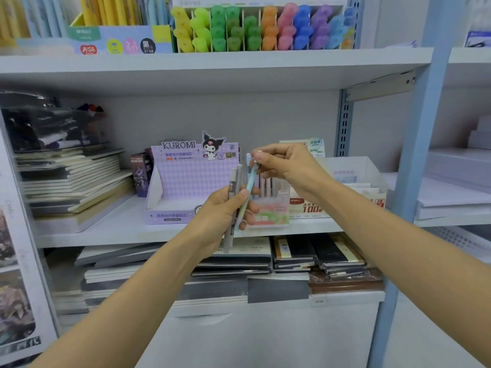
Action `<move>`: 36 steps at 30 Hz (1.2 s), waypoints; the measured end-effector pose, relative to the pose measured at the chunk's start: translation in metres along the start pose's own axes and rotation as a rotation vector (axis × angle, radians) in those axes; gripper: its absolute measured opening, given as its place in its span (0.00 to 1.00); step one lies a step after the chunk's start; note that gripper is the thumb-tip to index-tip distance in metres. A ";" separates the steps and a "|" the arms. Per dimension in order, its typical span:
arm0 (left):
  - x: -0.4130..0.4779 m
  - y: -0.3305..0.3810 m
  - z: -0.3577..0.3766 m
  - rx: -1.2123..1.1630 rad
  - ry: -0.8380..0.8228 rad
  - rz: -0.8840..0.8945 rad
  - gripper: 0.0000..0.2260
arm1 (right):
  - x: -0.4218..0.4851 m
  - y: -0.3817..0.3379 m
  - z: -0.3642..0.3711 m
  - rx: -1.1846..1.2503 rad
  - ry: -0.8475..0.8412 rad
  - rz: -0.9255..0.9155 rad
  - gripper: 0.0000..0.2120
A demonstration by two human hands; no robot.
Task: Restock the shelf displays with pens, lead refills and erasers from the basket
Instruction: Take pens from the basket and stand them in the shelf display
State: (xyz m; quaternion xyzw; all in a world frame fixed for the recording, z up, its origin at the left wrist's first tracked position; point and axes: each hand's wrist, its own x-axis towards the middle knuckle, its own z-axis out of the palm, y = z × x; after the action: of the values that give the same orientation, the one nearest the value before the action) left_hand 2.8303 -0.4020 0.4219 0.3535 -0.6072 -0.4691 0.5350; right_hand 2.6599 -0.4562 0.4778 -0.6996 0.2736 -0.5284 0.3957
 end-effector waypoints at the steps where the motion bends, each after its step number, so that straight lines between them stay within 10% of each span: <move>1: -0.001 0.001 0.001 0.000 -0.003 0.005 0.11 | -0.002 -0.001 -0.001 0.002 -0.002 0.011 0.11; 15: 0.001 0.005 -0.009 -0.098 0.100 -0.140 0.09 | 0.014 -0.020 -0.035 -0.185 0.375 -0.152 0.06; 36: 0.012 -0.023 -0.022 -0.061 0.040 -0.020 0.11 | 0.040 0.029 -0.021 -0.570 0.230 -0.150 0.10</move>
State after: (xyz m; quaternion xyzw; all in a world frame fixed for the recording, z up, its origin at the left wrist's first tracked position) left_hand 2.8484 -0.4247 0.4042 0.3525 -0.5781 -0.4857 0.5529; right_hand 2.6525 -0.5094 0.4767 -0.7362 0.4014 -0.5336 0.1101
